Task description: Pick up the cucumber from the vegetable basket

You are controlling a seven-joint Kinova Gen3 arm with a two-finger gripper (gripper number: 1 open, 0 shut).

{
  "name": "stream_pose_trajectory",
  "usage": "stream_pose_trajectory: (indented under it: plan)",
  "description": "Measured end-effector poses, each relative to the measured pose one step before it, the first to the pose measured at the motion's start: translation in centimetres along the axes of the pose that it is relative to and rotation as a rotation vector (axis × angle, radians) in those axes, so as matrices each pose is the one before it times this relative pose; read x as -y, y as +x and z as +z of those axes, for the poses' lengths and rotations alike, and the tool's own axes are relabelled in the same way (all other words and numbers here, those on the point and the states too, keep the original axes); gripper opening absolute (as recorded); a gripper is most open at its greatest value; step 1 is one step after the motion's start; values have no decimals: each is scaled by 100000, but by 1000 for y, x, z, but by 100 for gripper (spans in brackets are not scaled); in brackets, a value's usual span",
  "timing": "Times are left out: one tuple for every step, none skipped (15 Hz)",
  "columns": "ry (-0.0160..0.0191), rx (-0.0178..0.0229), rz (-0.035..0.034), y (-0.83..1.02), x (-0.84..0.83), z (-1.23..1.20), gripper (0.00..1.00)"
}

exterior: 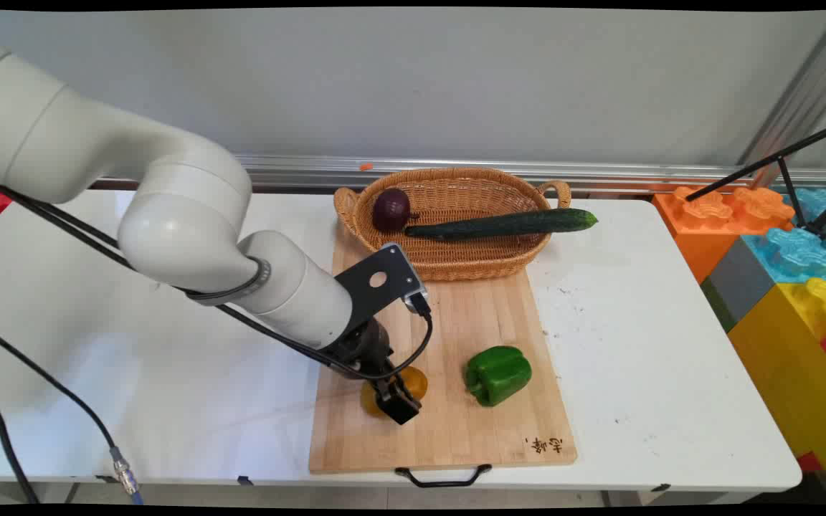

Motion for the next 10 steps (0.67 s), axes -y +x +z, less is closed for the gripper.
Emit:
stream_pose_trajectory:
  plan:
    - [-247, 75, -373, 256, 4, -64, 100]
    - [-270, 234, -532, 399, 6, -221, 100]
    - [-277, 178, -518, 499, -19, -322, 100]
    - [-160, 29, -491, 547, -8, -352, 100]
    - [-41, 287, -626, 878, 28, -534, 100]
    - [354, 360, -203, 728, 105, -436, 100]
    - [710, 299, -147, 996, 216, -538, 100]
    - [999, 38, 112, 937, 292, -479, 100]
    - [1484, -368, 801, 1286, 443, -538, 100]
    - [1677, -565, 1451, 1375, 528, -398, 100]
